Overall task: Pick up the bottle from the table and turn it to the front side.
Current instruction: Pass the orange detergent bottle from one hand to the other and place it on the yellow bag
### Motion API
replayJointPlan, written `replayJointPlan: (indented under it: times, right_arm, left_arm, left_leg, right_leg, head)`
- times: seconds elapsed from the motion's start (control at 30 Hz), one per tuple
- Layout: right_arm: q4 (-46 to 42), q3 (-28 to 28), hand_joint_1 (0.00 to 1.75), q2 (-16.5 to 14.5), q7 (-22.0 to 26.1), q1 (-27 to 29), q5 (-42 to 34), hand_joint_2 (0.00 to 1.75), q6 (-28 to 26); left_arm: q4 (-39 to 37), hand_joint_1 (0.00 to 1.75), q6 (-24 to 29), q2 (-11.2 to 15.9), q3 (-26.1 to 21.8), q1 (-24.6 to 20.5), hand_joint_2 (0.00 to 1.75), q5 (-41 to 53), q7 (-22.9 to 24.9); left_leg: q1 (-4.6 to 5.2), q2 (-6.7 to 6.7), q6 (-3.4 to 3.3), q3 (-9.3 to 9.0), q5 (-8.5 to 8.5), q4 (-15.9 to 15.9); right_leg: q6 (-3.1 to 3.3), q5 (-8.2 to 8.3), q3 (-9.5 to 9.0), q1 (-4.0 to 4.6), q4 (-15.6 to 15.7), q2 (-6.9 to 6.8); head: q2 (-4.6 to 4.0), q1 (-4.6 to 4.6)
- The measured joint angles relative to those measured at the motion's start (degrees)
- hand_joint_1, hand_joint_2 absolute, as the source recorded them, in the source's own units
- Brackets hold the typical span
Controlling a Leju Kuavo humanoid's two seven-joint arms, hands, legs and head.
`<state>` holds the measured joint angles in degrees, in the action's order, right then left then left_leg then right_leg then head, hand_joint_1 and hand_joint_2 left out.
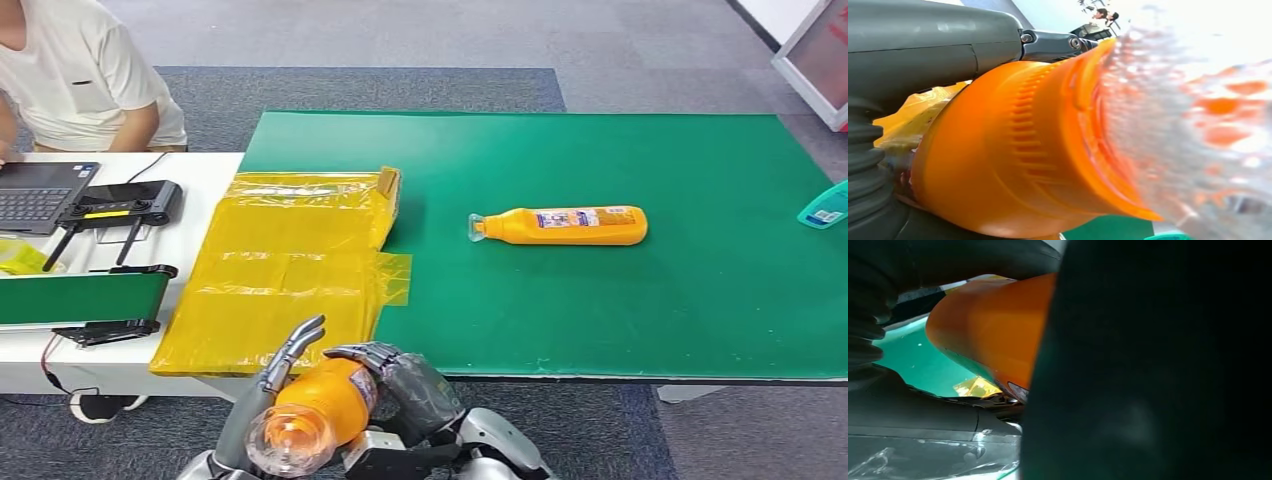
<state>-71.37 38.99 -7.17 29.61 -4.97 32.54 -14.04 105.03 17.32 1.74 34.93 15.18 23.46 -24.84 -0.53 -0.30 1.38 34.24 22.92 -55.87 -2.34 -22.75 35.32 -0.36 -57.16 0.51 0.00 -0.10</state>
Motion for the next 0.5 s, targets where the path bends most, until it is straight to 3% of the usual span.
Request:
replayJointPlan:
  times: [0.03, 0.1, 0.17, 0.5]
  right_arm:
    - [0.5, 0.1, 1.75, 0.0, 0.1, -0.1, -0.1, 1.75, 0.0]
    - [1.5, 0.3, 1.75, -0.1, 0.3, -0.3, -0.4, 1.75, -0.1]
    - [2.1, 0.3, 1.75, -0.1, 0.5, -0.4, -0.6, 1.75, -0.2]
    - [2.4, 0.3, 1.75, -0.2, 0.2, -0.3, -0.2, 1.75, -2.4]
  left_arm:
    - [-0.1, 0.21, 0.2, 0.1, 0.2, 0.0, 1.75, 0.1, 0.0]
    - [-0.2, 1.08, 0.7, 0.2, 0.5, -0.1, 1.75, 0.7, 0.0]
    - [-0.4, 1.75, 1.2, 0.3, 0.7, -0.2, 1.75, 1.3, 0.1]
    - [-1.4, 1.75, 2.1, 0.8, 1.7, -1.1, 1.75, 0.2, 1.6]
  left_leg:
    - [0.0, 0.0, 0.0, 0.0, 0.0, 0.0]
    - [0.0, 0.0, 0.0, 0.0, 0.0, 0.0]
    - [0.0, 0.0, 0.0, -0.01, 0.0, 0.0]
    - [0.0, 0.0, 0.0, -0.01, 0.0, 0.0]
  right_leg:
    - [0.0, 0.0, 0.0, 0.0, 0.0, 0.0]
    - [0.0, 0.0, 0.0, 0.0, 0.0, 0.0]
    - [0.0, 0.0, 0.0, 0.0, 0.0, 0.0]
    - [0.0, 0.0, 0.0, 0.0, 0.0, 0.0]
  head:
    - [0.0, -0.01]
    - [0.0, 0.0]
    - [0.0, 0.0]
    - [0.0, -0.01]
